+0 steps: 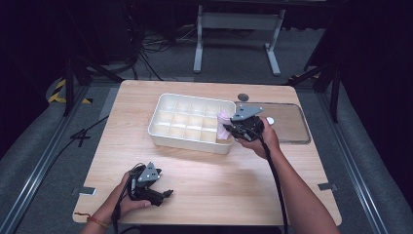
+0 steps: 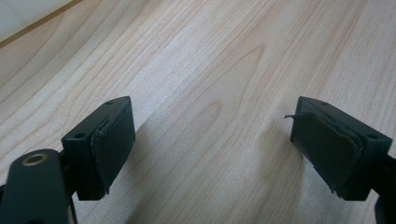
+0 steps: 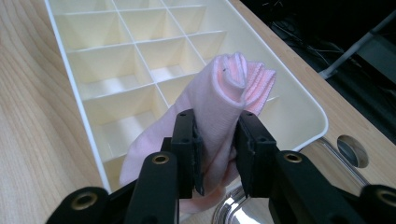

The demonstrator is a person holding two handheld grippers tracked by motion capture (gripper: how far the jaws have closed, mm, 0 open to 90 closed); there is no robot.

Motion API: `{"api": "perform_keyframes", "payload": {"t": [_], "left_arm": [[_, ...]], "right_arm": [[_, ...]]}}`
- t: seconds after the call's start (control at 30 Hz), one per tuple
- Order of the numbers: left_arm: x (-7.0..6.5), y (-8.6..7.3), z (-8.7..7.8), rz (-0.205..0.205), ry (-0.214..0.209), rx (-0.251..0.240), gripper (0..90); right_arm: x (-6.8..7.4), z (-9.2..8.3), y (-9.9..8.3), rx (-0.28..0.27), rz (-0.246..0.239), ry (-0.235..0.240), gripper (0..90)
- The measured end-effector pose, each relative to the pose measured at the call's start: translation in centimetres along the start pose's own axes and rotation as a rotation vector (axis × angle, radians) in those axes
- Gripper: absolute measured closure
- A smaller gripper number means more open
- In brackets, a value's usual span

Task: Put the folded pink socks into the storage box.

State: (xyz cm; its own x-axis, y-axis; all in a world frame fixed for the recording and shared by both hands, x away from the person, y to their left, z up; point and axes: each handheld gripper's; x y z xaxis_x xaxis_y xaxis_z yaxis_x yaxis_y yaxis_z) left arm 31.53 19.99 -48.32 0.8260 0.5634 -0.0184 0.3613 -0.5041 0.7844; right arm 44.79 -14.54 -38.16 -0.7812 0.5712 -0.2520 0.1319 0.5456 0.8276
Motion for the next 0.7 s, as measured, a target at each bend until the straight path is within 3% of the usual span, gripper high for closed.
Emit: {"api": "perform_keyframes", "payload": {"t": [0.37, 0.7], "left_arm": [[0.0, 0.0, 0.0, 0.0, 0.0, 0.0, 14.2], [0.0, 0.0, 0.0, 0.0, 0.0, -0.001, 14.2]], "right_arm": [[0.6, 1.1, -0.1, 0.076, -0.056, 0.017, 70.9], [0.9, 2.1, -0.4, 0.132, -0.076, 0.057, 70.7]]}}
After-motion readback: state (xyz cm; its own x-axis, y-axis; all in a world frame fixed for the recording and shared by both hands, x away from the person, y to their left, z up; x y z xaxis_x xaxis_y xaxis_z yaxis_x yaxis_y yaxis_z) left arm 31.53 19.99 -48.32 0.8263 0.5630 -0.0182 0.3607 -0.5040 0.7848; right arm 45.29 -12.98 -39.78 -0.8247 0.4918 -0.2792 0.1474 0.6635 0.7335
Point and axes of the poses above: each handheld gripper's, and its own axes: z roughly forward along the jaws, y roughly out of its top, x roughly to its left, and after that the axes turned 8 degrees about -x, right-handed
